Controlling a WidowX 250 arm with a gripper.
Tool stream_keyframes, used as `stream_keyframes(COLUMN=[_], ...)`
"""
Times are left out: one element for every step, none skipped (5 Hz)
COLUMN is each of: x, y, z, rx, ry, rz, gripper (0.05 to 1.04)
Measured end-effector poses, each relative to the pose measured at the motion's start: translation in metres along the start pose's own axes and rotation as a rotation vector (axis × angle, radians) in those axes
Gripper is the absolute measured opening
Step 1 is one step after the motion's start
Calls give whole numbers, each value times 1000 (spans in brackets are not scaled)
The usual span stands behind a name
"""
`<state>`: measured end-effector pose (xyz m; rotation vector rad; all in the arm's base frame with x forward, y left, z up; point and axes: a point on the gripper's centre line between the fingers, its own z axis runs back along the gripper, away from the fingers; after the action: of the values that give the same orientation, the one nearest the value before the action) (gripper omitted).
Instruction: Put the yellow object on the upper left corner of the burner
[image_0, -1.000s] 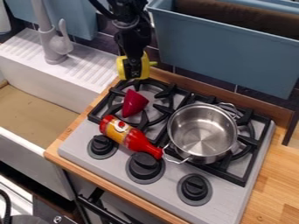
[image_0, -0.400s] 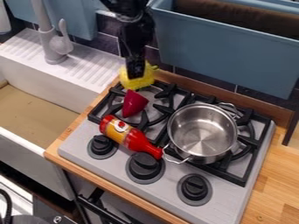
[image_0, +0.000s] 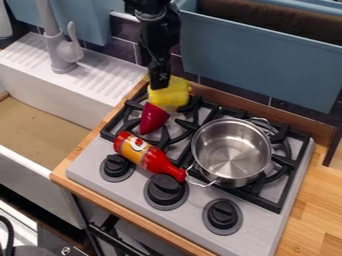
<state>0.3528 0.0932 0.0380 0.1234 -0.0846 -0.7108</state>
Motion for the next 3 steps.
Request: stream_keyframes(x=[7, 12, 12], y=[-5, -18, -34], z=[26, 50, 60], rx=[12, 33, 73], ry=[-30, -74, -75], rz=[21, 35, 139], gripper=[993, 993, 993])
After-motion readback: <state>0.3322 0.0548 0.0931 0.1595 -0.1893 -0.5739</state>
